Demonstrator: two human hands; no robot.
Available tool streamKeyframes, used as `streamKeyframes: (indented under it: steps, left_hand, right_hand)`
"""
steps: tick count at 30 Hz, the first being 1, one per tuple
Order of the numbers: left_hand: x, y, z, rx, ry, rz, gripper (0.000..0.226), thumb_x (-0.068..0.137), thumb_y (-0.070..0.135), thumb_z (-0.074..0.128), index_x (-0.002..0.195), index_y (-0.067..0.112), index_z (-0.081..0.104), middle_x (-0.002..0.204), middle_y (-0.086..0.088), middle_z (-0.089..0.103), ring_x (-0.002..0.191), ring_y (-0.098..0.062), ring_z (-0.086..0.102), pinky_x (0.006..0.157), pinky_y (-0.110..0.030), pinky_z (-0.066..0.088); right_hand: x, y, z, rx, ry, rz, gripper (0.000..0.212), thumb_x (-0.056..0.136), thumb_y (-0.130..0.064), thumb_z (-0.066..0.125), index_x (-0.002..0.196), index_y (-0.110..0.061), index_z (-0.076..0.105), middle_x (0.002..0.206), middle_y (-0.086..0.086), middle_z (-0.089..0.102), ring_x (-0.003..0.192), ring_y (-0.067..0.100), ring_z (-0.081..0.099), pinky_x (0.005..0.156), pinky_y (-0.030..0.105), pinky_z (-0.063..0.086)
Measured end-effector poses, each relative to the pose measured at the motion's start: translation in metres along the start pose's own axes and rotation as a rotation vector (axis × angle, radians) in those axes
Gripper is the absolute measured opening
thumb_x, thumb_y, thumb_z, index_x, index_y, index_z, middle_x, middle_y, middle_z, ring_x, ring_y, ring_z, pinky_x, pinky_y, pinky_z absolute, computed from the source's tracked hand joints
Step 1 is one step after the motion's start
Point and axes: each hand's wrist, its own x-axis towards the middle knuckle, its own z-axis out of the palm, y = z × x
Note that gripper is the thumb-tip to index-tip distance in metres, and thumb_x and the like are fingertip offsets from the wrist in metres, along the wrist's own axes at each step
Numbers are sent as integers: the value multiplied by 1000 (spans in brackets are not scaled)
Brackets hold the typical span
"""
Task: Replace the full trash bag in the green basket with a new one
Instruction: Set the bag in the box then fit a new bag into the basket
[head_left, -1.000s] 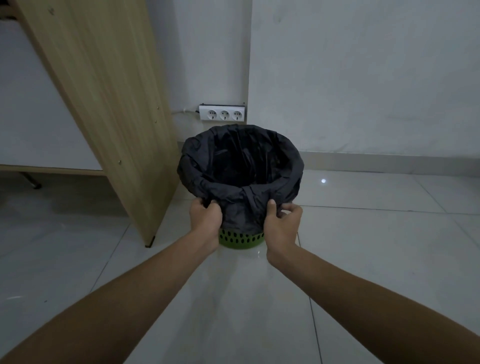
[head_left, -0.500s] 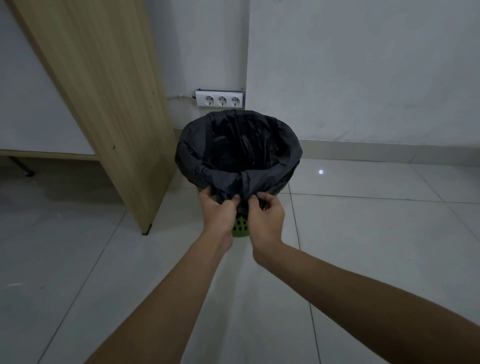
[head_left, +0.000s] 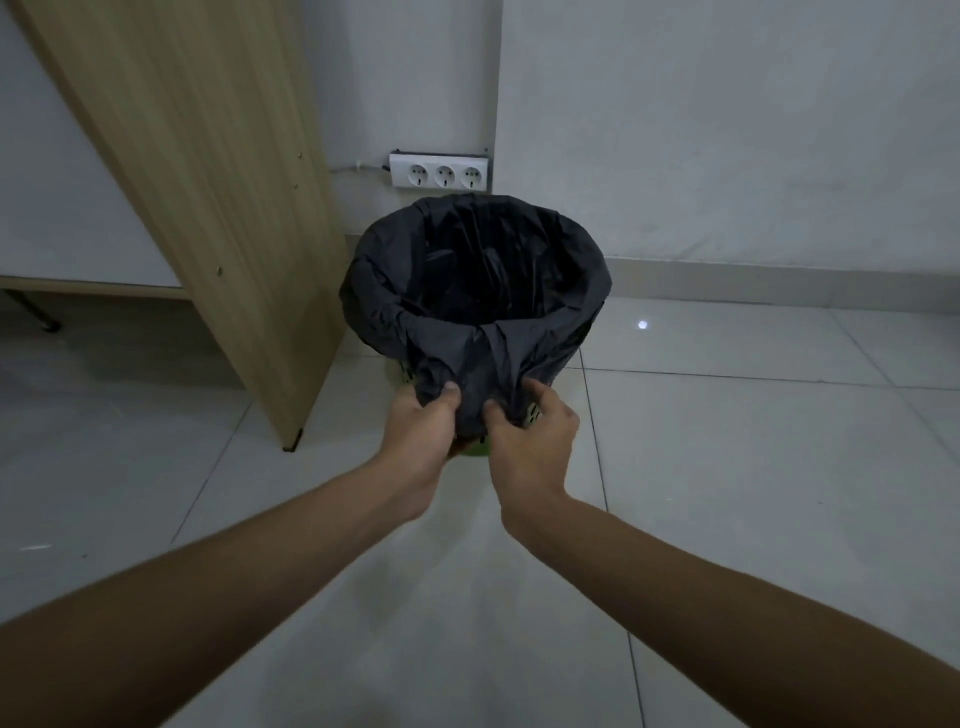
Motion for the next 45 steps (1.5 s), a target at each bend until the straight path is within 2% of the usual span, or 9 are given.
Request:
streamKeyframes:
  steps: [6,10,13,17,21,26,32,38,45]
  left_hand:
    - [-3,-9,10,-77,31,-7,34,93,4,63,126,10,57,118,-9,69,103,-27,68,94,-45,55]
    - [-18,-15,13,-132,228,160,54,86,17,75,124,24,37,116,1,58,104,-13,62,93,-34,54]
    - [-22,-14,14,-91,251,366,46,89,3,67,113,30,39,113,-3,58,101,-18,64,87,-42,58]
    - [-15,-16,11,-9,240,431,41,87,-12,58,99,25,43,99,-2,60,83,-16,66,73,-46,60]
    - [-10,-20,11,1,171,267,17,90,-5,60,93,11,62,96,-8,70,91,-28,69,73,-38,60]
    - [-17,-10,20,-142,-24,126,19,96,22,63,98,5,71,89,-9,75,84,-17,74,73,-27,58]
    - [-11,-5,20,-117,-12,94,16,91,14,68,103,5,74,100,-10,75,99,-23,72,92,-35,56]
    - [-1,-1,16,-69,-13,19,5,92,16,67,92,12,71,103,-13,74,104,-31,67,94,-45,52]
    - [5,6,12,-42,-115,-62,8,96,16,59,98,19,65,97,0,73,91,-15,66,75,-32,45]
  right_hand:
    - [-5,12,5,-197,103,-261,15,91,-12,63,104,-18,59,106,3,60,98,23,58,90,46,52]
    - [-4,14,10,-171,82,-440,22,89,-4,62,109,-12,59,100,5,61,94,22,60,83,43,54]
    - [-3,19,11,-208,86,-592,24,87,2,62,108,-9,58,99,6,58,90,22,59,78,41,54]
    - [0,30,11,-283,91,-701,24,85,9,61,106,-2,62,101,10,57,89,24,59,77,41,54]
    - [-1,35,8,-219,74,-632,24,91,5,60,114,-3,63,106,10,56,92,21,59,79,36,54]
    - [-4,37,6,-237,17,-600,21,96,-6,61,117,-7,64,107,4,57,93,15,58,78,29,53]
    - [2,52,-6,-433,-91,-795,52,83,-7,78,132,-7,61,109,7,54,100,15,51,84,25,49]
    - [27,55,-24,-434,-15,-921,53,80,0,79,126,-23,68,113,4,48,95,23,50,76,42,51]
    - [28,41,-23,-310,-87,-883,39,86,13,67,116,-12,74,110,10,47,98,19,51,88,15,46]
